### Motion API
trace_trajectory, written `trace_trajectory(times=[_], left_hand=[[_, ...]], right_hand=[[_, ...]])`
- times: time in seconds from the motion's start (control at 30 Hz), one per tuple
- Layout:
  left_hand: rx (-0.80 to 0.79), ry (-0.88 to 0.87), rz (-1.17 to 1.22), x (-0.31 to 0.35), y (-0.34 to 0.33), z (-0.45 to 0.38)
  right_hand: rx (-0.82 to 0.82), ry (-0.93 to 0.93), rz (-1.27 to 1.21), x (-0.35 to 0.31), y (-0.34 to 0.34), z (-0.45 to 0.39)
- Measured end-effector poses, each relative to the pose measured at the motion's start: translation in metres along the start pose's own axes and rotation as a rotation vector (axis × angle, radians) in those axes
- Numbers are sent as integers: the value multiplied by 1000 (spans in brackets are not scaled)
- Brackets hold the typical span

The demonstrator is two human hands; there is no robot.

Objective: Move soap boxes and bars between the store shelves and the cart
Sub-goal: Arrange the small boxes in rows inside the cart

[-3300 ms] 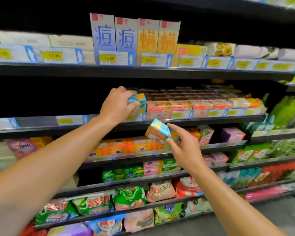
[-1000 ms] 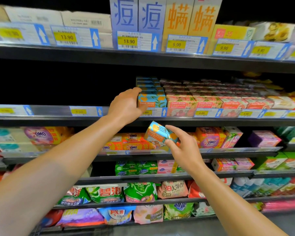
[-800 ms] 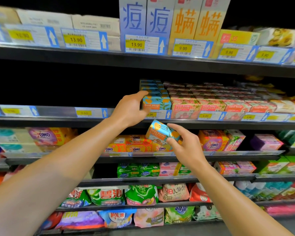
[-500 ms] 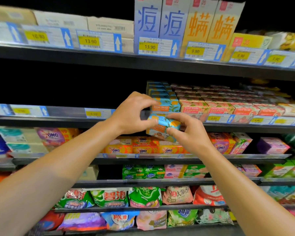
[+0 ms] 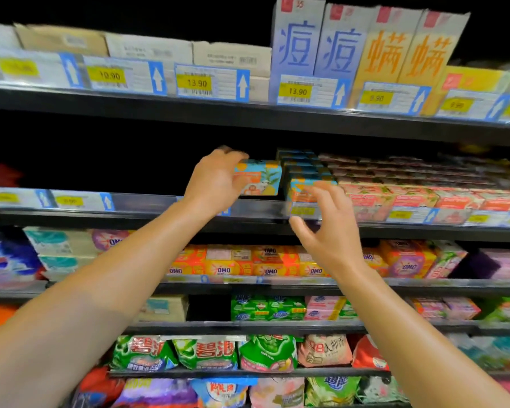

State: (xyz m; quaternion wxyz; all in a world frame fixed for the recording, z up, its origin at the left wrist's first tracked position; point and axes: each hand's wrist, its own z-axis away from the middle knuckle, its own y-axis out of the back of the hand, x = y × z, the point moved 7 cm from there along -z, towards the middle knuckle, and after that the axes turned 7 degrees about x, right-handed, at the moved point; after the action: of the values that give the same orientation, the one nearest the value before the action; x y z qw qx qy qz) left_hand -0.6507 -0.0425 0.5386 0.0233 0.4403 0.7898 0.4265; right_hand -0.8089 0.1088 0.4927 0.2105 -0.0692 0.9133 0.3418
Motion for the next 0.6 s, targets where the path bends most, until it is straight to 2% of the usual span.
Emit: trace_trajectory(times=[0.17, 0.43, 0.6], left_hand=[[-258, 148, -193, -21, -29, -14], [-236, 70, -247, -14, -48, -30], [-316, 180, -285, -10, -60, -51]], right_hand=[[17, 26, 111, -3, -10, 2], [31, 55, 207, 1, -25, 18], [42, 73, 225, 1, -25, 21]])
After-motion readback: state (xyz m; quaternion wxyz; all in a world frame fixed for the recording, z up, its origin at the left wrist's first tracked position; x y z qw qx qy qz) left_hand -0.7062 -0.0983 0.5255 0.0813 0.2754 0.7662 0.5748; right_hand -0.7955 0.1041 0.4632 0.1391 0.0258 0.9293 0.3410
